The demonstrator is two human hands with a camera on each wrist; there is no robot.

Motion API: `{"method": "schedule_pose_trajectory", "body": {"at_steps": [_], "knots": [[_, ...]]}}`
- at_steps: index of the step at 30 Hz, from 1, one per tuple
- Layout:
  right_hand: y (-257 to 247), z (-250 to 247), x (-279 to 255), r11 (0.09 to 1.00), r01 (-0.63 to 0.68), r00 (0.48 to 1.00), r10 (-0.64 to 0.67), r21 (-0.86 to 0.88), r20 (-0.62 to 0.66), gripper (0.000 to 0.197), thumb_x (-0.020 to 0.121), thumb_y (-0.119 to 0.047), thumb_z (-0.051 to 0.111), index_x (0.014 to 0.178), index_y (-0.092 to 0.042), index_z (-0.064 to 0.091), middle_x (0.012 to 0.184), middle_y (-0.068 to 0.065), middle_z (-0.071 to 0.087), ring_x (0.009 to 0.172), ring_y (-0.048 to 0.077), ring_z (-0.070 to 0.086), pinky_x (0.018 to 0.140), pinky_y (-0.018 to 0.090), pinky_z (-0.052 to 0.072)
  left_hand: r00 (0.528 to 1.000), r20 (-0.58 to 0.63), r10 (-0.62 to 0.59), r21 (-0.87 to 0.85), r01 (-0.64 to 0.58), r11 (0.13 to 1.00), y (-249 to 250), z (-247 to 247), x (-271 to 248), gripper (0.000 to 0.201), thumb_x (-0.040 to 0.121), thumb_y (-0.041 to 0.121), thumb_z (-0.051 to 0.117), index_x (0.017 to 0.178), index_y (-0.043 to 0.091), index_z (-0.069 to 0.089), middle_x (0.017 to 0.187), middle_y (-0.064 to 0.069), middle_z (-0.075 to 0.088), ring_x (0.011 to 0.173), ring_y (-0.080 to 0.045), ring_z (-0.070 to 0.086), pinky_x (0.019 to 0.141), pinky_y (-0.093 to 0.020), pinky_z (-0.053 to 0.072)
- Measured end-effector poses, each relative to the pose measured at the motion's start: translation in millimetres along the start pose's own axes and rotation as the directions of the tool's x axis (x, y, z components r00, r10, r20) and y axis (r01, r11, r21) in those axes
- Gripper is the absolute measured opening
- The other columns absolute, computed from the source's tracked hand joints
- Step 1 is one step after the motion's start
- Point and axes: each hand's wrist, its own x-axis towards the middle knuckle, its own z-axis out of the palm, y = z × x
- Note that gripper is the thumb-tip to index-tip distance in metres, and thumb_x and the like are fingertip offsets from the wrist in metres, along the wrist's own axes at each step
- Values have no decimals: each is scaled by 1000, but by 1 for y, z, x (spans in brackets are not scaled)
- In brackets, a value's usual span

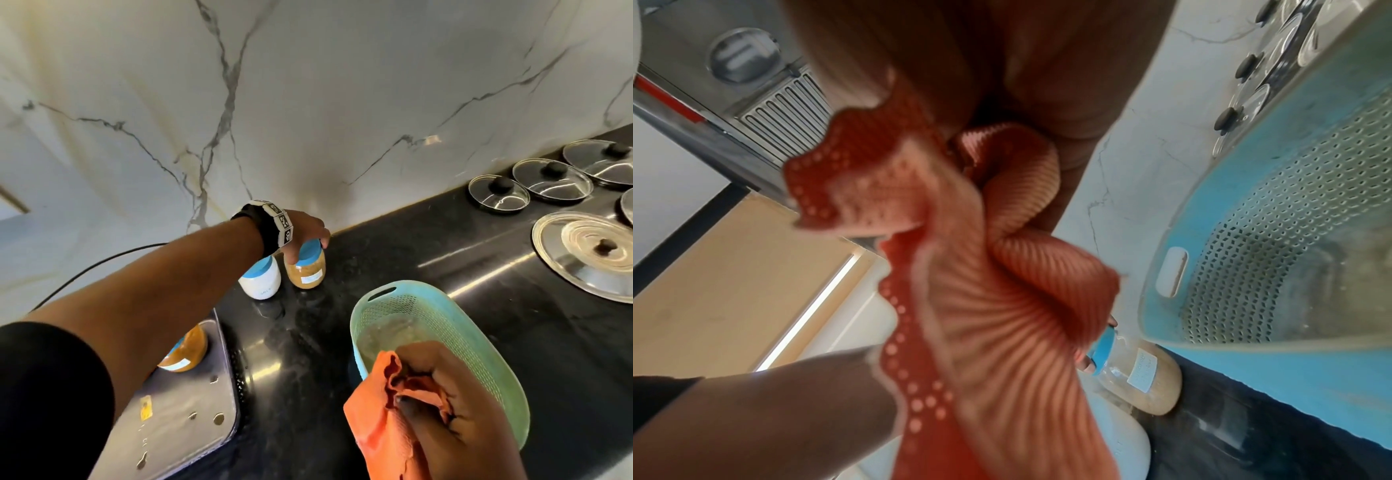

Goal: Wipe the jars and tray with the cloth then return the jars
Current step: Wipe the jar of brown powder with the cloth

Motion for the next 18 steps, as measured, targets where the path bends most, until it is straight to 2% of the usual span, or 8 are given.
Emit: {"method": "schedule_pose_trajectory", "body": {"at_steps": [4, 7, 10, 12, 14, 16, 18], "knots": [[-1, 1, -1, 1000, -6, 1000, 6, -10, 6, 19, 75, -33, 58, 92, -37, 66, 87, -12, 69, 85, 9, 66, 71, 9, 46, 1000, 8, 10, 37, -11, 999, 3, -1, -8, 89, 75, 15, 86, 149, 29, 39, 145, -4, 45, 128, -33, 52, 102, -48, 50], [-3, 3, -5, 1000, -16, 1000, 16, 20, 1, 21, 75, -35, 58, 93, -33, 68, 89, -10, 70, 86, 9, 66, 72, 11, 46, 998, -65, 6, -30, -8, 1000, 1, 1, -27, 94, 76, 19, 86, 153, 31, 34, 150, -3, 42, 133, -32, 48, 107, -48, 45], [-8, 9, -8, 998, -28, 999, 27, 51, 18, 22, 76, -30, 64, 96, -26, 71, 93, -10, 71, 89, 11, 67, 75, 18, 50, 980, -198, -24, -151, -6, 989, -6, 4, -64, 85, 79, 25, 82, 152, 30, 37, 150, 0, 44, 134, -28, 48, 109, -44, 41], [-16, 15, -10, 1000, 4, 998, -6, 27, 59, 20, 76, -25, 64, 95, -28, 70, 91, -13, 71, 87, 8, 67, 73, 13, 49, 960, -269, -79, -230, 16, 973, -9, 7, -99, 77, 84, 27, 78, 151, 28, 39, 150, 0, 45, 134, -25, 47, 108, -40, 39], [-26, 25, -11, 999, 16, 993, -20, 35, 120, 19, 76, -26, 63, 94, -31, 67, 90, -14, 70, 86, 7, 66, 72, 8, 45, 933, -321, -163, -314, 58, 948, -11, 19, -140, 68, 89, 29, 73, 150, 28, 41, 150, 1, 46, 133, -22, 49, 107, -37, 40], [-33, 35, -13, 999, 46, 984, -50, 26, 173, 25, 76, -17, 63, 92, -35, 65, 91, -16, 68, 88, 4, 64, 72, 6, 43, 898, -368, -242, -404, 80, 911, -14, 38, -178, 60, 92, 30, 71, 146, 28, 47, 144, 0, 52, 127, -20, 55, 102, -34, 45], [-43, 50, -17, 995, 94, 969, -96, 21, 229, 29, 75, -10, 62, 92, -34, 66, 90, -15, 68, 87, 5, 64, 73, 5, 42, 867, -389, -311, -499, 85, 862, -15, 69, -218, 52, 92, 28, 70, 142, 25, 54, 138, -1, 57, 120, -19, 60, 95, -30, 48]]}}
